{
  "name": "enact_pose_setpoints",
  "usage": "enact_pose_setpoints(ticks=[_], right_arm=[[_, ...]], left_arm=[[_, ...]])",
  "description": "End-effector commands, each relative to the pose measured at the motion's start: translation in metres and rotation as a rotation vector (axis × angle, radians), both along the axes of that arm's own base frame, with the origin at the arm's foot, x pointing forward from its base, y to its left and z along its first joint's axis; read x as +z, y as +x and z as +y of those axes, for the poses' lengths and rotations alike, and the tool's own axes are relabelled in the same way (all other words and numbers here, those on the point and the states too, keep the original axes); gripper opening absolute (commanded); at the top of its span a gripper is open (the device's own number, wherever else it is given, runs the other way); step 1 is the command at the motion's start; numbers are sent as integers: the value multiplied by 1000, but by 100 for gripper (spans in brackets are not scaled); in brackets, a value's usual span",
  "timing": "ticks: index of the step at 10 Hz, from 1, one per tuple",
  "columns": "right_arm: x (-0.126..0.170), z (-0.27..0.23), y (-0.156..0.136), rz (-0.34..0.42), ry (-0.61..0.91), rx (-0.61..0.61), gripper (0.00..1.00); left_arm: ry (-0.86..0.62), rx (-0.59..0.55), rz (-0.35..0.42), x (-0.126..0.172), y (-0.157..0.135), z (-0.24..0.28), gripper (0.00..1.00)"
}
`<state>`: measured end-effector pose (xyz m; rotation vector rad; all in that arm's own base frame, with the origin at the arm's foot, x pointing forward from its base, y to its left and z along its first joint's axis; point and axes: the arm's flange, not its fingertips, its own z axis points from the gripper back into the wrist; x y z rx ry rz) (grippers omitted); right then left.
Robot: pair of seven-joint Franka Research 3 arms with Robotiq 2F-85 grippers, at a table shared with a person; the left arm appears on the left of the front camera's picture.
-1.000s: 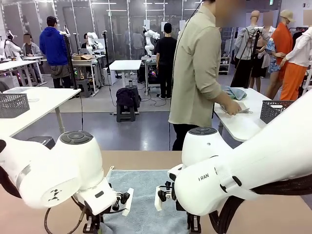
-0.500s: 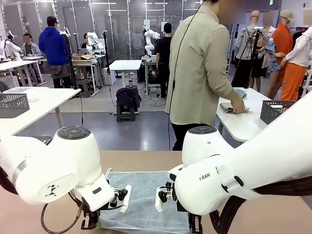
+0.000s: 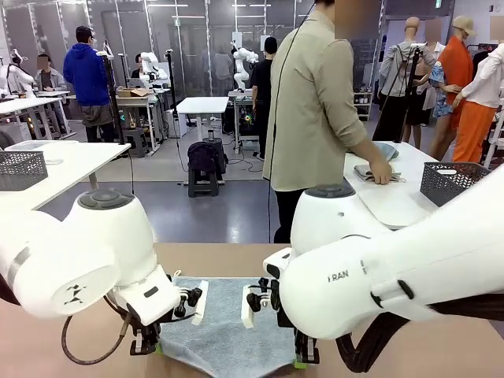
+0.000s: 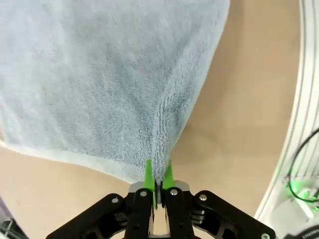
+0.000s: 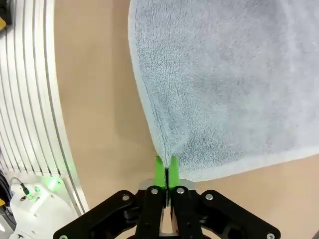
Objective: Fold the towels and place them in the basket.
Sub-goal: When a person lays out a Towel with hook on the table, fold it in half twice.
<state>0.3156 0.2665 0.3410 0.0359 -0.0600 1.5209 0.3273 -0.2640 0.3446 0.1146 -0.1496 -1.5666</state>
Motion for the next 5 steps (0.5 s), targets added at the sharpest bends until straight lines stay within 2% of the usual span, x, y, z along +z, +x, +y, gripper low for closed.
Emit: enact_pose_setpoints(ticks=[1, 3, 5], right_arm=[[16, -30, -38, -23, 52, 22, 0], [42, -20, -32, -56, 61, 19, 0], [62, -3, -16, -55, 80, 61, 0]], left_arm=[[-31, 37, -21, 0, -70, 59, 0], [-40, 57, -48, 20, -65, 54, 0], [-56, 71, -75, 39, -52, 46, 0]])
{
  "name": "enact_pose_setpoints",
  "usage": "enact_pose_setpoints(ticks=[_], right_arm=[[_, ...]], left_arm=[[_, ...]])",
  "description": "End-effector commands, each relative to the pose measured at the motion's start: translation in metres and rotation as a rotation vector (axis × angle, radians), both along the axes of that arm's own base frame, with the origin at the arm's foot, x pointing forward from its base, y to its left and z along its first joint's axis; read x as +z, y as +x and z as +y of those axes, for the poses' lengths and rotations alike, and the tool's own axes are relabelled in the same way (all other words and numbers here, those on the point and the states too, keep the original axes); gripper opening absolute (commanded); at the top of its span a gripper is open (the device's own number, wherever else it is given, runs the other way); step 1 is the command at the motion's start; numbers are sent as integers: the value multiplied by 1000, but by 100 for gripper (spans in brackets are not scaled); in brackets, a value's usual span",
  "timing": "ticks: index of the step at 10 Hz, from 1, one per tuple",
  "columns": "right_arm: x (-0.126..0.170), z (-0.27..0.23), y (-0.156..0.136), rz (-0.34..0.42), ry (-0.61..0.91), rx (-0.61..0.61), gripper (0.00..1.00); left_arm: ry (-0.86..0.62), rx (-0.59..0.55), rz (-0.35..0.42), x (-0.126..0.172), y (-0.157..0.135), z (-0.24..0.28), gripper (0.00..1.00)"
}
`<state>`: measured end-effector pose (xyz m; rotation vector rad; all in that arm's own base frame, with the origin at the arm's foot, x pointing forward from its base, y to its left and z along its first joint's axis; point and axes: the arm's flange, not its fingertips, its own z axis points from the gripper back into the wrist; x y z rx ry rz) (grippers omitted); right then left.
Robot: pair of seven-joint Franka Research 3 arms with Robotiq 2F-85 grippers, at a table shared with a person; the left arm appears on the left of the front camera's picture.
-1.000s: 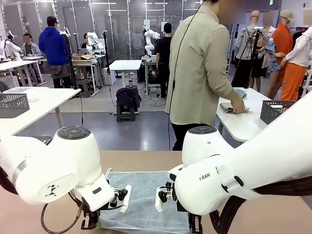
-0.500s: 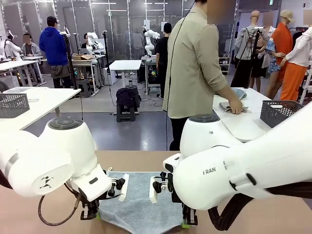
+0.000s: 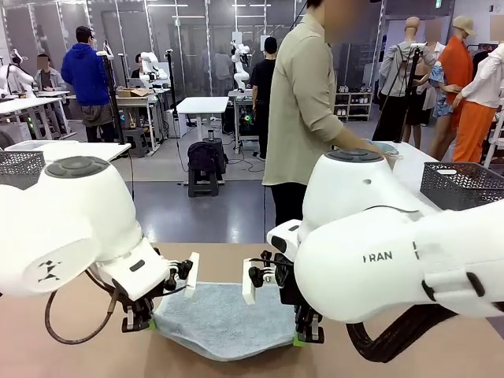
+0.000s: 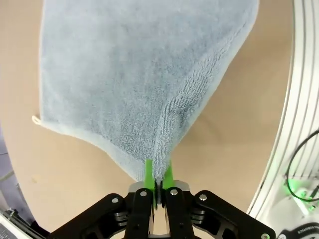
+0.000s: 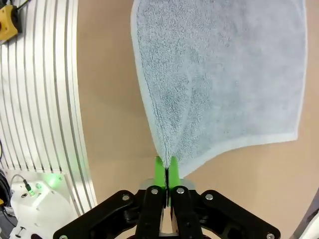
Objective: Fold the towels and place them in the basket.
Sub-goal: When a person lays out a Towel with hook on the table, fold it in half twice.
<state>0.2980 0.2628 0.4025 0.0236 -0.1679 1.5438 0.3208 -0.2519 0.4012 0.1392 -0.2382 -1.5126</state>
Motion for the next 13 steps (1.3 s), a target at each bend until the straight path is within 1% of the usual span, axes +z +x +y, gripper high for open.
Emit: enact_pose_setpoints(ticks=[1, 3, 4, 5, 10, 11, 12, 13], right_arm=[[7, 10, 11, 15, 26, 41, 0], [19, 28, 25, -5, 39, 64, 0], [24, 36, 30, -11, 47, 69, 0], [18, 18, 13, -18, 28, 29, 0], [18, 18, 13, -18, 28, 29, 0], [17, 21, 15, -15, 27, 36, 3], [23, 24, 23, -29, 35, 30, 3], [26, 29, 35, -17, 30, 32, 3]], left_arm=[[-18, 33, -2, -7, -37, 29, 0], [-19, 35, 4, 9, -19, 16, 0], [-23, 38, 22, 14, -11, 12, 0], [-17, 15, -13, 16, -2, 6, 0], [-17, 15, -13, 16, -2, 6, 0], [-18, 16, -6, 16, -2, 8, 6], [4, 12, 0, 26, 5, 2, 6], [27, 3, 15, 35, 14, -3, 6]])
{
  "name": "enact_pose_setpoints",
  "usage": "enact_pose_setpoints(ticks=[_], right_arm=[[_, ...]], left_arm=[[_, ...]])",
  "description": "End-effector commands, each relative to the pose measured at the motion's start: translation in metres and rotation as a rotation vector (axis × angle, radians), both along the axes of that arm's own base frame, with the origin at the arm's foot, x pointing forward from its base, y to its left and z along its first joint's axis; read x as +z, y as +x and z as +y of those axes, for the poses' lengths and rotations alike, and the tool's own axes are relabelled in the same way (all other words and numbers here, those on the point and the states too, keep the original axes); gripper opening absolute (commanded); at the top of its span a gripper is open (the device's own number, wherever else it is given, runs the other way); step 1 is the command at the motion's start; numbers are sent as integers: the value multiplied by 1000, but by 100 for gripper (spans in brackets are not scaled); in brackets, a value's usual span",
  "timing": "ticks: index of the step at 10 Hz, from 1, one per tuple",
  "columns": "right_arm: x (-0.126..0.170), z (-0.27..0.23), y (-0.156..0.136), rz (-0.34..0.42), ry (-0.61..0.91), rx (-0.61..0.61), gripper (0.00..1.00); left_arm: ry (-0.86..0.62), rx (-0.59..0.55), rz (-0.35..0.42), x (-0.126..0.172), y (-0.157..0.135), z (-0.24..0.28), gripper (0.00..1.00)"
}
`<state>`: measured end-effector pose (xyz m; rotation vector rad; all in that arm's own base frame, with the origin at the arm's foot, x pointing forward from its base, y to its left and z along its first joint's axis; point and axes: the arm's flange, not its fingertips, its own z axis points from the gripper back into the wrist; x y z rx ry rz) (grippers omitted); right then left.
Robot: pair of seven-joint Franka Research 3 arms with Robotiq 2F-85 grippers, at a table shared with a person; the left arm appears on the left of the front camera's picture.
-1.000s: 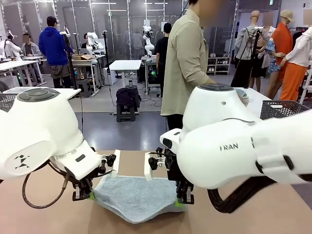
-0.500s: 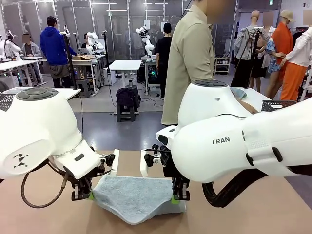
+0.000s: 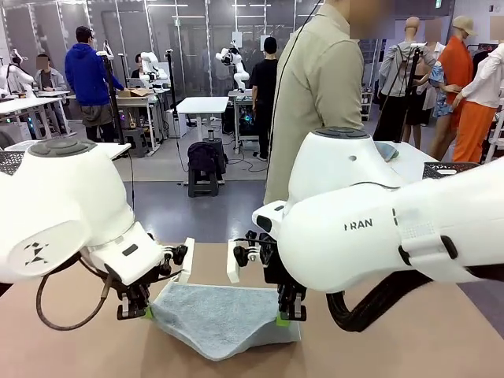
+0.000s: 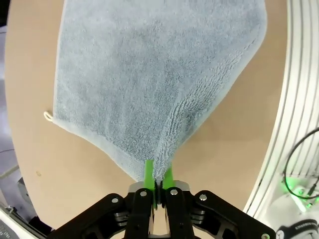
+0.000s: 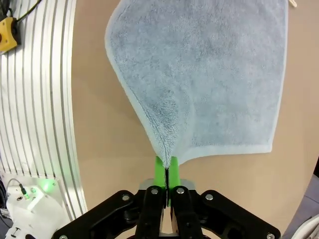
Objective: Fold the towels and place them in the basket.
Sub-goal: When a person lays out a Towel with hook on the table, fold it in half twice.
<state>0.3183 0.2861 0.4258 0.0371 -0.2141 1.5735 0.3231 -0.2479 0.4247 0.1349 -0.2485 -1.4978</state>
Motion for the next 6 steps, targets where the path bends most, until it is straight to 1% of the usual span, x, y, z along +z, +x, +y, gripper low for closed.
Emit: enact_pose_setpoints(ticks=[1, 3, 5, 6], right_arm=[[5, 12, 26, 25, -18, 2, 3], [6, 23, 50, 54, -36, -26, 3], [3, 26, 71, 90, -45, -94, 3], [1, 26, 77, 110, -43, -101, 3]], left_arm=[[50, -22, 31, 17, 20, -13, 6], [68, -25, 64, 25, 38, -23, 6], [57, -7, 122, 24, 64, -25, 6], [52, -2, 149, 22, 74, -23, 6]])
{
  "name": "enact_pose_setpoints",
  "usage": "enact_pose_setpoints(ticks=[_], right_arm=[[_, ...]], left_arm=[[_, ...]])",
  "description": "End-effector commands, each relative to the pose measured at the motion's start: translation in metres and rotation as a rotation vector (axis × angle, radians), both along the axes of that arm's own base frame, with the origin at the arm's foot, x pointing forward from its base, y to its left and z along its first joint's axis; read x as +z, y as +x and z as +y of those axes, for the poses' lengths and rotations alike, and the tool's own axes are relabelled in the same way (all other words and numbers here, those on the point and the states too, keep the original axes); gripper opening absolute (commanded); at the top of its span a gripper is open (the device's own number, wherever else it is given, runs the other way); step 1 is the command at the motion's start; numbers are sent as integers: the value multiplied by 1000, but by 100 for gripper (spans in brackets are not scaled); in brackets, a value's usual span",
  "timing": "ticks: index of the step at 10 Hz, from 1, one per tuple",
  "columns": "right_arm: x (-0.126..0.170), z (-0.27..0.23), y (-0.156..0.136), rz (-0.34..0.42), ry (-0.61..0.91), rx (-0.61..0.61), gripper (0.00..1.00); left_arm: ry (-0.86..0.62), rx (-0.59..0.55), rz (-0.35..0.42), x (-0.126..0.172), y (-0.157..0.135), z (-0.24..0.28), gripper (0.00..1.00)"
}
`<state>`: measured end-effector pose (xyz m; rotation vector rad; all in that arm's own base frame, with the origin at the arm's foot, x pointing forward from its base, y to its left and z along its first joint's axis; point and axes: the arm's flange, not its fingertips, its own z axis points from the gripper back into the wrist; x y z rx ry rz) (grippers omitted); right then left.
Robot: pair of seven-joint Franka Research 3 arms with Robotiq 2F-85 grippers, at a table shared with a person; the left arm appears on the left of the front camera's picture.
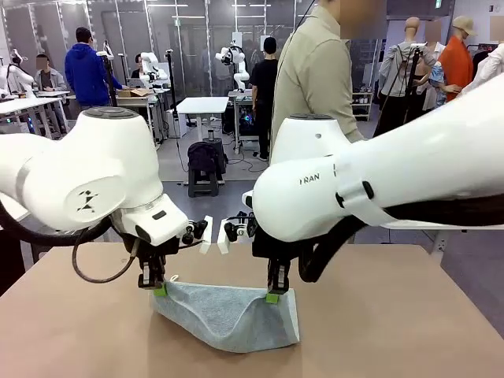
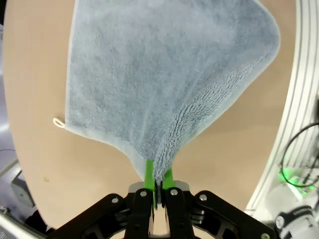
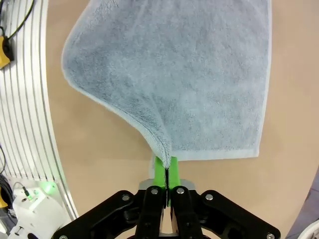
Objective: Fold the towels and place them in the basket.
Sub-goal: When a person lays out a Towel with hook on the table, fold it in half twice.
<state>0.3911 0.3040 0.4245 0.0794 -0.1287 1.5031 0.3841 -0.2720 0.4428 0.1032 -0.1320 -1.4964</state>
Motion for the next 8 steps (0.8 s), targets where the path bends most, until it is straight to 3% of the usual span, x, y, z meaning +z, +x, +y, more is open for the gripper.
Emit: enact_pose_setpoints(ticks=[1, 4, 8], right_arm=[[0, 8, 10, 38, -26, -38, 3], [-8, 5, 34, 57, -44, -35, 3], [-18, 5, 65, 56, -18, -68, 3]], left_arm=[[5, -21, 68, 2, 23, 3, 6], [50, -173, 52, -1, 58, 3, 6], [24, -162, 92, -2, 85, -14, 6]])
